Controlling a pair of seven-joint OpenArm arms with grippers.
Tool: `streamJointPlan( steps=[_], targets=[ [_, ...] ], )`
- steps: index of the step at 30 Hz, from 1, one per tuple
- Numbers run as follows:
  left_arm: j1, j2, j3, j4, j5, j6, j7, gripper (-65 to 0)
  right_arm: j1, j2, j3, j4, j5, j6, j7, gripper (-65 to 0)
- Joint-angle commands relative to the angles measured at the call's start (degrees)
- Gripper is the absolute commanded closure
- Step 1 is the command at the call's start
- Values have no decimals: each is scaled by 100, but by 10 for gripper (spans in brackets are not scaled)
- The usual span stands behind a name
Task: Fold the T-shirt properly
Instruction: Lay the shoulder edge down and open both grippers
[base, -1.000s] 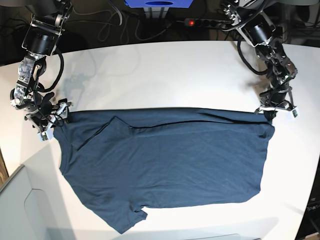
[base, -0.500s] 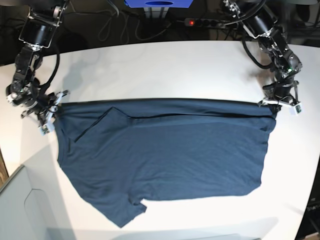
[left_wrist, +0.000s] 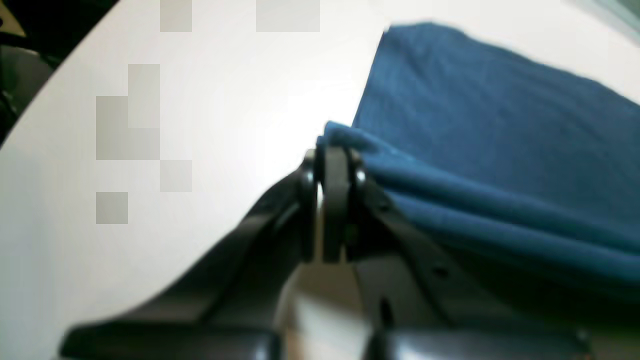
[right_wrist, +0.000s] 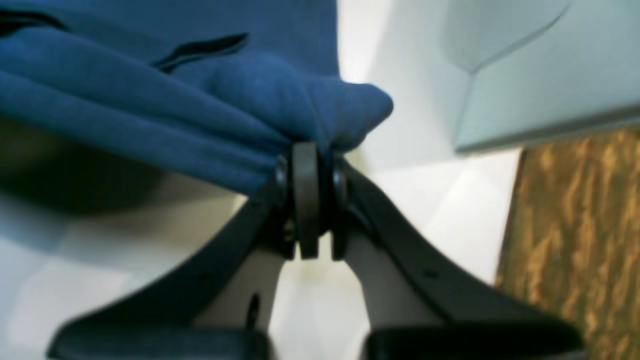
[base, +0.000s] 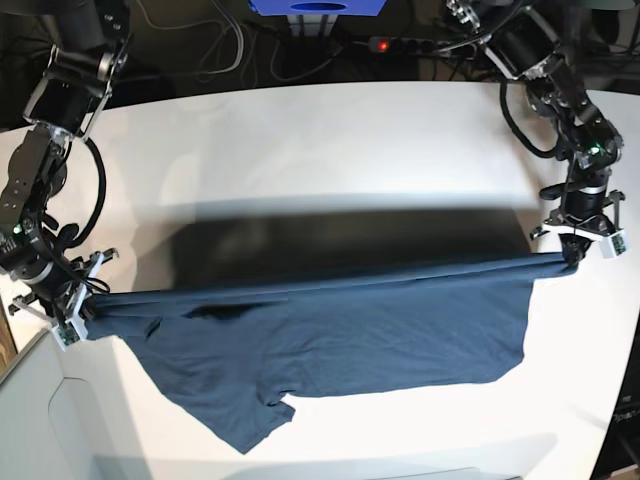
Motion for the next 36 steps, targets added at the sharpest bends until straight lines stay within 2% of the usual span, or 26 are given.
streamJointPlan(
  steps=[1, 4, 9, 13, 22, 26, 30, 36],
  targets=[
    [-63, -95, -38, 103, -25, 72, -8, 0, 188, 114, -118, 22, -76, 65, -88, -4],
    [-36, -69, -47, 85, -34, 72, 53, 0, 276, 193, -365, -39, -76, 51, -70, -4],
    [-27, -69, -73, 67, -8, 72, 106, 0, 267, 193, -391, -39, -76, 51, -53, -4],
    [-27, -87, -73, 76, 10, 72, 115, 0, 267, 193, -242, -13, -76, 51, 141, -4],
    [122, -69, -38, 120, -34, 72, 80, 0, -14, 202, -259, 40, -67, 51, -9, -4],
    [140, -69, -38, 120, -34, 72, 106, 0, -84, 185, -48, 189, -67, 51, -53, -4],
    [245, -60, -73, 120, -34, 54, 124, 0, -524, 220, -22, 339, -67, 51, -26, -4],
    [597, 159, -82, 129, -43, 36, 124, 0, -1368, 220, -22, 488, -67, 51, -18, -4]
  ],
)
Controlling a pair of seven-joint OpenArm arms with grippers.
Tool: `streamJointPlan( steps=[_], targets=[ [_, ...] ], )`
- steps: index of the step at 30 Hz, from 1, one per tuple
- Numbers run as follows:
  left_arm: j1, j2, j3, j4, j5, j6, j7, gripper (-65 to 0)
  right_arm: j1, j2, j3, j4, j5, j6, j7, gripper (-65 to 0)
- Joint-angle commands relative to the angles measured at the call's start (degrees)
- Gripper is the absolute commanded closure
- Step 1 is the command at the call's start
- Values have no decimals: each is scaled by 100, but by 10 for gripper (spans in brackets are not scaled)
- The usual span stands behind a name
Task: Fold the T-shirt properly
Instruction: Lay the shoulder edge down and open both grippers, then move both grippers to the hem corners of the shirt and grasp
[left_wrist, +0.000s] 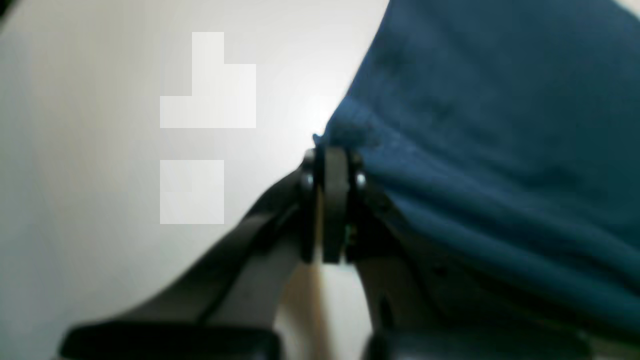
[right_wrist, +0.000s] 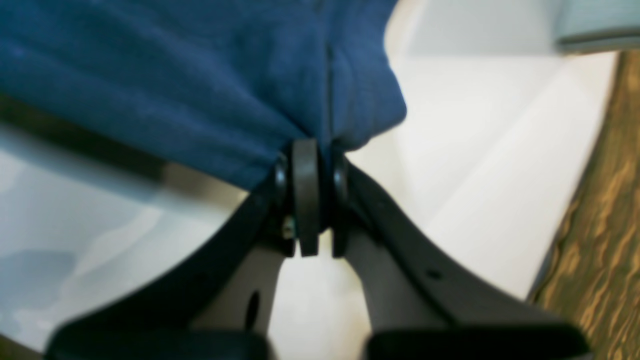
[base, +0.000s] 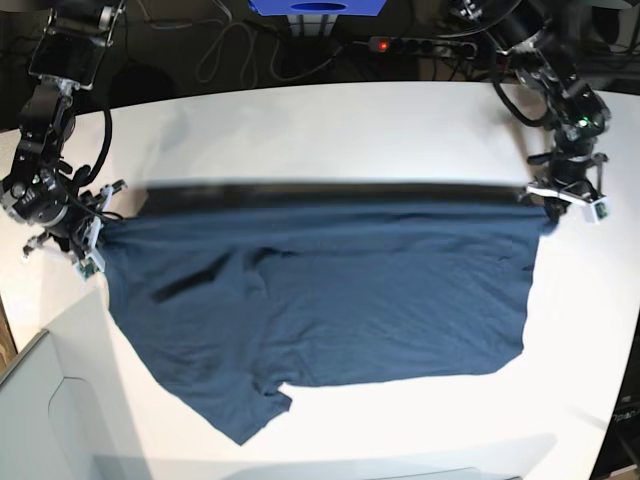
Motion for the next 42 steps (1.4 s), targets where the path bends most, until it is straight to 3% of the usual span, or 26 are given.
streamJointPlan(
  steps=[1, 10, 17, 26, 33, 42],
  targets=[
    [18, -50, -25, 147, -45, 19, -200, 0, -44, 110, 46, 114, -23, 49, 50, -4],
    [1020, 258, -25, 912, -45, 10, -209, 0, -1011, 102, 46, 668, -23, 62, 50, -4],
    [1592, 275, -25, 1351, -45, 10, -217, 0, -1486, 128, 46, 949, -32, 62, 50, -4],
    [2066, 372, -34, 1492, -80, -7, -217, 0, -1846, 137, 46, 949, -146, 62, 50, -8],
    [2330, 416, -34, 1439, -696, -7, -200, 0, -2022, 93, 55, 949, -656, 62, 252, -10],
    [2339, 416, -34, 1421, -722, 1, -191, 0, -2145, 84, 64, 949, -647, 62, 323, -15]
  ],
)
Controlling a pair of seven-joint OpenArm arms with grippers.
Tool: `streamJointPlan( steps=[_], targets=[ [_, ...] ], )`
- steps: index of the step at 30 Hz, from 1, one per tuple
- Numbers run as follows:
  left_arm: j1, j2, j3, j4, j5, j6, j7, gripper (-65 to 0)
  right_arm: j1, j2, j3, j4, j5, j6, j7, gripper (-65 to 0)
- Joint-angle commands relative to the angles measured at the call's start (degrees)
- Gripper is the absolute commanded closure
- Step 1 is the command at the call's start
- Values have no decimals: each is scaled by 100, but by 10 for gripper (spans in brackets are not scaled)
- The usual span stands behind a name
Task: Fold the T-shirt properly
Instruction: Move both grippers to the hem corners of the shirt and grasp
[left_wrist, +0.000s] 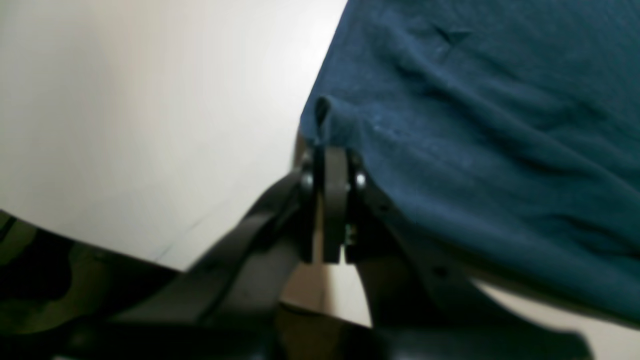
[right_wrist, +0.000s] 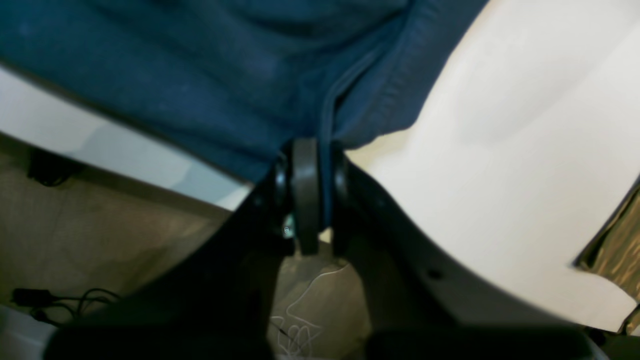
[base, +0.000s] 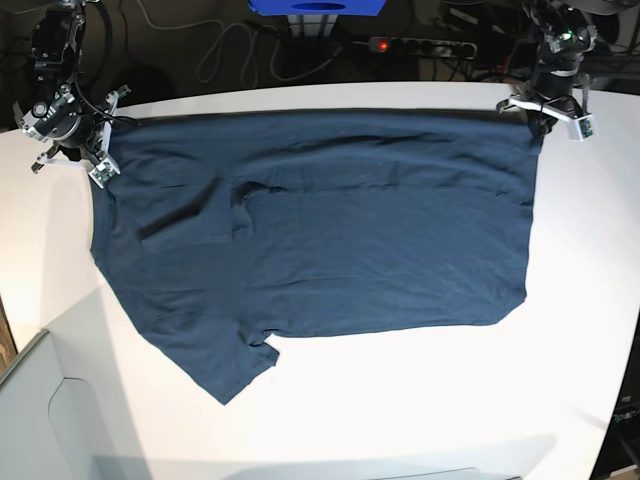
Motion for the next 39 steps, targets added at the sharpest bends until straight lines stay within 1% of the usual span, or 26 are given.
streamJointPlan(
  steps=[1, 2, 3, 5, 7, 8, 11, 14, 17, 21, 22, 24, 26, 28, 31, 34, 37, 39],
  targets=[
    [31, -30, -25, 93, -69, 8, -104, 0, 1, 86, 48, 97, 2, 60, 30, -34],
    [40, -21, -25, 110, -69, 8, -104, 0, 1, 86, 75, 97, 2, 60, 30, -60],
    [57, -12, -25, 137, -69, 8, -104, -28, 1, 86, 145, 115, 2, 60, 30, -98],
    [136, -4, -25, 172, -86, 8, -112, -114, -43, 77, 321, 282, 11, 60, 30, -193],
    [145, 14, -95, 295, -86, 8, -139, -175, -104, 25, 497, 545, 11, 60, 39, -279],
    [145, 32, -166, 383, -104, 8, -130, -190, -104, -10, 602, 695, 11, 60, 39, -309],
    [145, 111, -429, 664, -385, 8, -112, -195, -104, -195, 954, 1090, -24, 60, 30, -381],
    [145, 119, -702, 901, -596, 8, -104, -195, -51, -318, 1156, 1240, -24, 60, 30, -393],
    [92, 75, -808, 980, -622, 8, -104, -198, 151, -344, 1156, 1240, -24, 60, 30, -393],
    [-373, -100, -816, 945, -570, 8, -104, -200, 458, -362, 1121, 1249, -16, 60, -5, -393],
    [-505, -136, -816, 937, -570, 17, -104, -211, 573, -362, 1121, 1231, -16, 60, -23, -393],
    [-831, -250, -790, 884, -570, 61, -104, -257, 757, -441, 1121, 1231, -16, 60, -23, -393],
    [-1305, -399, -772, 638, -561, 69, -104, -296, 872, -468, 1121, 1249, -16, 60, -23, -394],
    [-1850, -584, -728, 312, -420, 69, -104, -313, 916, -468, 1121, 1240, -16, 60, -23, -394],
    [-2782, -936, -298, -461, 257, 69, -139, -316, 872, -476, 1121, 1240, -16, 60, -23, -394],
    [-3609, -1155, 124, -1402, 705, 52, -174, -316, 810, -476, 1121, 1222, -16, 60, -23, -394],
    [-4321, -1296, 529, -2431, 907, 61, -262, -316, 687, -476, 1121, 1222, -16, 60, -23, -393],
    [-4725, -1305, 872, -3178, 1004, 69, -622, -316, 652, -476, 1121, 1222, -24, 60, -23, -393]
  ],
)
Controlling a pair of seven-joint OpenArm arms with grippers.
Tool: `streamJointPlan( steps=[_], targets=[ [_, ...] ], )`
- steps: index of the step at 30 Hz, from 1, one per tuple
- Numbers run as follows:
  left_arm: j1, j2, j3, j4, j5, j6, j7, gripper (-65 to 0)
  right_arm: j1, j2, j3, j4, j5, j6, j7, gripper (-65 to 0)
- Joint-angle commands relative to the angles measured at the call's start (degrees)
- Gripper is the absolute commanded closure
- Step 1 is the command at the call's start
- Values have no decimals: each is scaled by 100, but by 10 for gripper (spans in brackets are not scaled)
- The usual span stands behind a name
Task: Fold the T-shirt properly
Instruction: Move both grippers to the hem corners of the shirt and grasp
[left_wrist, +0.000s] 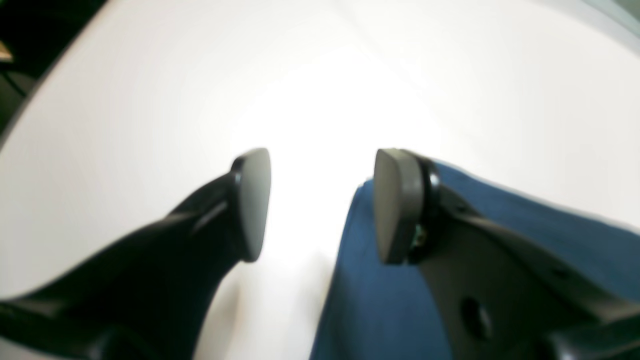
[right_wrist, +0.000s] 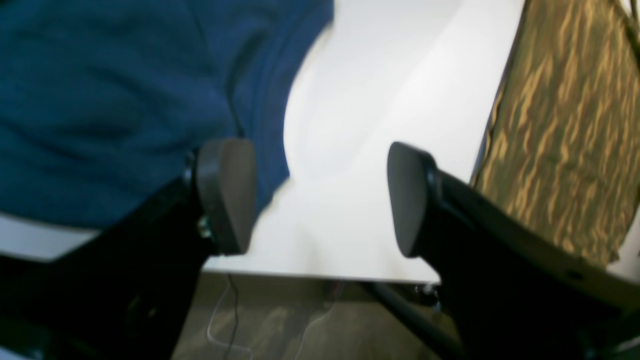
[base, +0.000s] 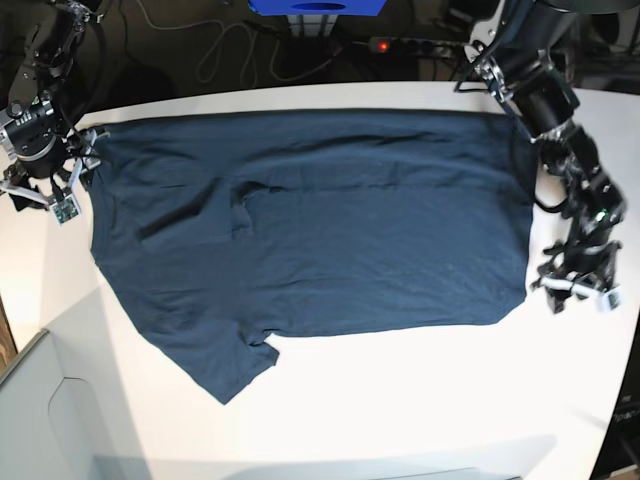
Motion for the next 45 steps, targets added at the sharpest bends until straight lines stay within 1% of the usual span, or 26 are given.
streamJointPlan(
  steps=[1, 5, 7, 9, 12, 14, 21, 27, 32, 33, 34, 36, 38, 40, 42, 43, 45],
  targets=[
    [-283, -46, 180, -247, 10, -77, -340, -316, 42, 83, 28, 90, 41, 60, 93, -393],
    [-713, -37, 646, -1486, 520, -77, -1307, -316, -99, 83, 28, 99, 41, 60, 84, -393],
    [-898, -28, 742, -1988, 625, -68, -1606, -316, -107, 83, 28, 99, 41, 60, 84, -393],
    [-995, -28, 760, -2313, 634, -59, -1781, -316, -107, 83, 28, 99, 41, 60, 84, -393],
    [-1012, -37, 786, -2366, 634, 231, -1869, -317, -116, 83, 28, 99, 41, 60, 84, -393],
    [-1012, -55, 786, -2427, 634, 363, -1869, -317, -116, 83, 28, 99, 41, 60, 84, -393],
    [-1012, -63, 795, -2471, 661, 363, -1869, -317, -63, 74, 28, 90, 41, 60, 84, -393],
    [-1012, -63, 795, -2893, 617, 371, -1869, -317, 121, 74, 28, 81, 41, 60, 84, -393],
    [-1012, -46, 795, -2928, 617, 363, -1869, -312, 526, 74, 28, -86, 41, 60, 84, -393],
    [-1012, -46, 795, -2928, 617, 363, -1869, -303, 693, 83, 19, -200, 41, 60, 84, -393],
    [-1012, -46, 795, -2928, 617, 363, -1869, -280, 886, 83, 19, -349, 41, 60, 84, -393],
    [-1003, -46, 795, -2928, 617, 363, -1869, -206, 1334, 101, 19, -745, 41, 60, 93, -393],
    [-1003, -46, 795, -2928, 617, 371, -1869, -107, 1941, 118, -25, -1334, 41, 60, 102, -392],
    [-1003, -46, 795, -2928, 617, 389, -1869, 0, 2600, 180, -227, -2081, 32, 60, 146, -392],
    [-1003, -37, 795, -2928, 625, 398, -1852, 0, 3277, 277, -552, -3075, 32, 60, 181, -392],
    [-1003, -37, 795, -2919, 634, 398, -1843, 0, 3620, 294, -719, -3602, 32, 60, 295, -392],
    [-1003, -37, 795, -2911, 625, 398, -1834, 0, 4332, 312, -1106, -4947, 32, 60, 840, -392]
  ],
)
